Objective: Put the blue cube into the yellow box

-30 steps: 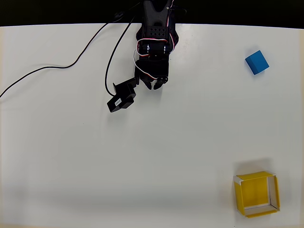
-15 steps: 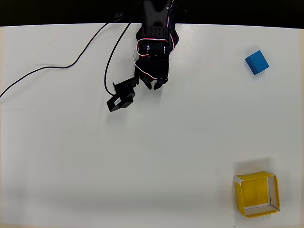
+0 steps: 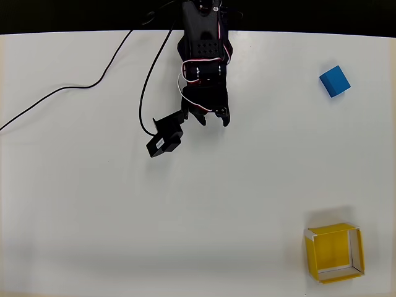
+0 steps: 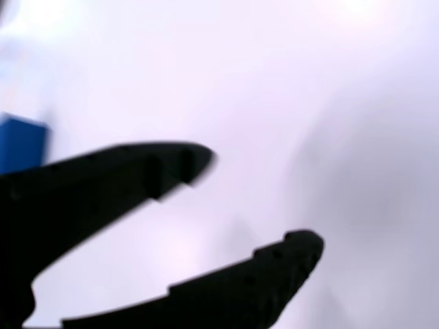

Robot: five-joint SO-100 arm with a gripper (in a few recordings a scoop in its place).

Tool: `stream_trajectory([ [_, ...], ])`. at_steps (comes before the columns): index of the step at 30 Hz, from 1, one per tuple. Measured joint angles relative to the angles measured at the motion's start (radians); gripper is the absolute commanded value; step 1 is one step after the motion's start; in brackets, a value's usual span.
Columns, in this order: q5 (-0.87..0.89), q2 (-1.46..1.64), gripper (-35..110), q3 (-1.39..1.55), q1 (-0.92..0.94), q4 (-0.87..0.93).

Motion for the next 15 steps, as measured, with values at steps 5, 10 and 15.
stream_trajectory([
  [5,0.120,-0.334,40,-0.342,-0.107,-0.003],
  [10,0.206,-0.609,42,-0.657,-0.195,0.008],
  [15,0.302,-0.825,42,-0.873,-0.304,0.029],
])
